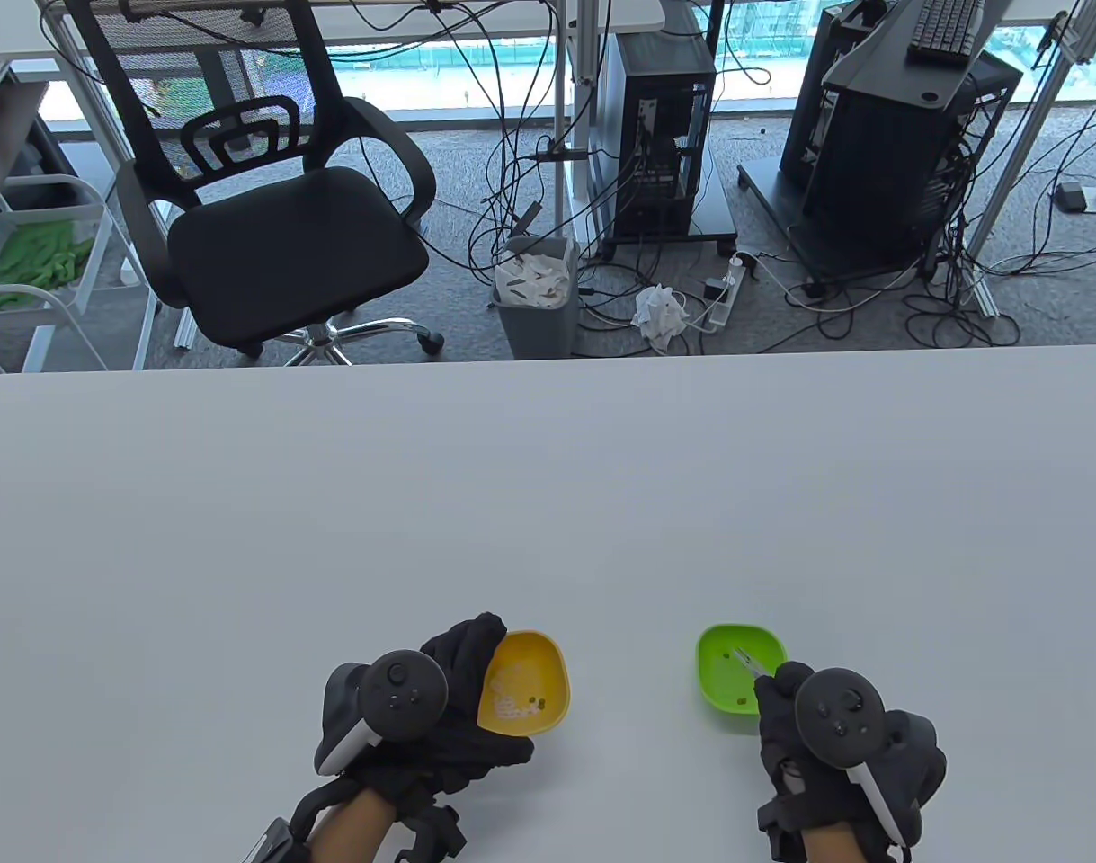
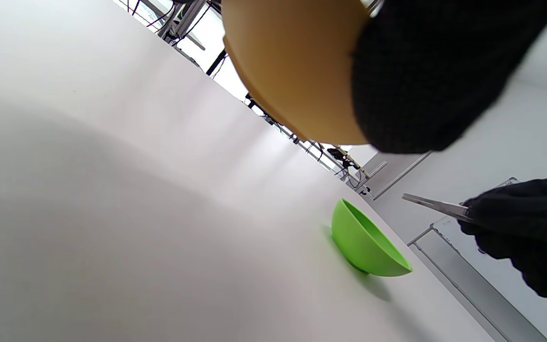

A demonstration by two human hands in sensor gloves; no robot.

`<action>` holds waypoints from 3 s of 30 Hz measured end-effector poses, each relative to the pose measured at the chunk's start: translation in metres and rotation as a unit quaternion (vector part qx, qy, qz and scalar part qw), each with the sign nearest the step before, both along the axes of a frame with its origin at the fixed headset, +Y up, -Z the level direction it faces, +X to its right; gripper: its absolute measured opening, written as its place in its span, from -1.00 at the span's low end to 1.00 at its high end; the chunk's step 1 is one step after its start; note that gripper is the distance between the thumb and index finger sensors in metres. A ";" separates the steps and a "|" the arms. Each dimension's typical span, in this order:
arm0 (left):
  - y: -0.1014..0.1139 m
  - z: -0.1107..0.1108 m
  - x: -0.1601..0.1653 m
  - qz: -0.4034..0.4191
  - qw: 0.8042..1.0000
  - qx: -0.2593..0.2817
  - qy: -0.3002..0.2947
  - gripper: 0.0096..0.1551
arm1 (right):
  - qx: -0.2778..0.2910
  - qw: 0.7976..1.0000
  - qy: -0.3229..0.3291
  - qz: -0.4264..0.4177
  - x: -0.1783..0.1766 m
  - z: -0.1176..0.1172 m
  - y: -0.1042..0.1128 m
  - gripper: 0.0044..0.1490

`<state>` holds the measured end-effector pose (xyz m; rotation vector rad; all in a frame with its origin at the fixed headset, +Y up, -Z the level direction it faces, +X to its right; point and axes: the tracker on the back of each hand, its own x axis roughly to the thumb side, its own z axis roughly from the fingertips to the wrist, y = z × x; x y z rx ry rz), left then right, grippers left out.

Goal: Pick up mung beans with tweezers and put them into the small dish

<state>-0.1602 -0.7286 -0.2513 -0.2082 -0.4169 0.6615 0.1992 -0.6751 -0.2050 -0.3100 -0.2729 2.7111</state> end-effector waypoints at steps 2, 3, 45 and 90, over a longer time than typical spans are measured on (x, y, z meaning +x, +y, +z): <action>0.001 0.000 0.001 0.002 1.000 0.003 -0.003 0.54 | 0.028 0.999 0.031 0.008 -0.015 0.002 0.009 -0.56; 0.001 0.000 0.001 0.003 1.000 0.005 -0.005 0.54 | 0.043 0.997 0.055 0.011 -0.027 0.002 0.016 -0.56; 0.001 0.001 0.004 -0.029 1.000 0.001 -0.013 0.54 | -0.038 0.943 0.292 0.155 -0.164 -0.007 0.007 -0.57; 0.003 0.001 0.003 -0.016 1.000 -0.001 -0.009 0.54 | -0.014 1.000 0.014 0.016 0.016 -0.004 -0.001 -0.58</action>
